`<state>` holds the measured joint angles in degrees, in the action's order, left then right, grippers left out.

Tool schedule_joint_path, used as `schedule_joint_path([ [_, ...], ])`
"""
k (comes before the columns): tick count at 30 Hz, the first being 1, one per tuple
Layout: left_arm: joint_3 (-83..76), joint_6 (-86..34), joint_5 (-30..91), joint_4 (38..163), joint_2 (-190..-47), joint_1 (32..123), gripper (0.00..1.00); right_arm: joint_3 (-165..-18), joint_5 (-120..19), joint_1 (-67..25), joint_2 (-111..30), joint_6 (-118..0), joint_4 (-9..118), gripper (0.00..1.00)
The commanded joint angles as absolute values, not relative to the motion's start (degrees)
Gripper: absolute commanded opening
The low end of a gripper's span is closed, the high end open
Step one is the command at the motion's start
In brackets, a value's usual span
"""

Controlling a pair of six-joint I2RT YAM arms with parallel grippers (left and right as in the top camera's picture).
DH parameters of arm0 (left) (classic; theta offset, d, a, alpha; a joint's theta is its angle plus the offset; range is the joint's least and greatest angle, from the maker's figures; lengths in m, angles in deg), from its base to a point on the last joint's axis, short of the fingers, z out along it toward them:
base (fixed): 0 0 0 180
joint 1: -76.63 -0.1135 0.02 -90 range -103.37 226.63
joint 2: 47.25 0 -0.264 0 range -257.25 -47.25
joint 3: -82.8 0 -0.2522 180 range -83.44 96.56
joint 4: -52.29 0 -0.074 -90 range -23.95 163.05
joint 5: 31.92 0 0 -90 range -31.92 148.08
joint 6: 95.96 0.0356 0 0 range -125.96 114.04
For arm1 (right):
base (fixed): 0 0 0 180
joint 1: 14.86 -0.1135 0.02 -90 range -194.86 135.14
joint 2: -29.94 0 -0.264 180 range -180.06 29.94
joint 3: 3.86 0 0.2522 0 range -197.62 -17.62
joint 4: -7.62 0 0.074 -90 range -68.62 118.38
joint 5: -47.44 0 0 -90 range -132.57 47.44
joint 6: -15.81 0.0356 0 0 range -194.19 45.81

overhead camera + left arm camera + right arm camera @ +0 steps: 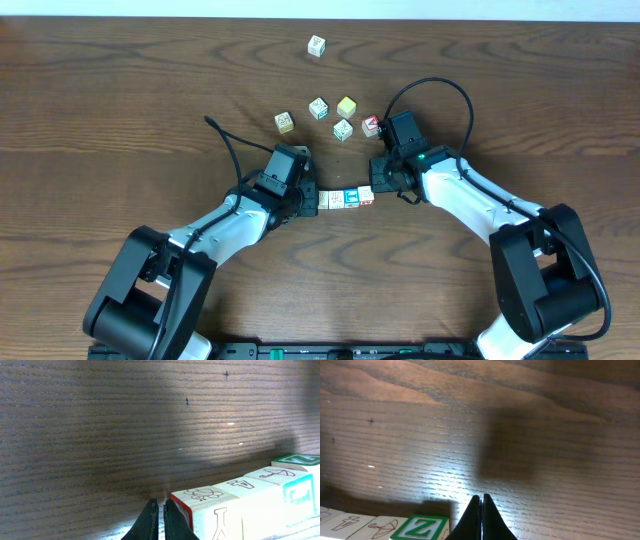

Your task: Lift 4 blocks

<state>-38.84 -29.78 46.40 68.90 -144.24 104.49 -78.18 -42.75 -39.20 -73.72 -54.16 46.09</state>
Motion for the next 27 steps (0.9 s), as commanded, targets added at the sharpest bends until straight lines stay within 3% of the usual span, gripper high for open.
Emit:
schedule_joint_path([
  [1, -37.8, -29.86, 46.31, 69.23, -144.56, 104.49, 0.07, -78.16, -42.12, -38.91, -74.24, -53.2, 46.42, 0.01],
  [27, -37.8, -29.86, 46.75, 68.81, -144.56, 104.49, 0.07, -78.16, -51.69, -40.25, -74.24, -53.13, 41.54, 0.01],
])
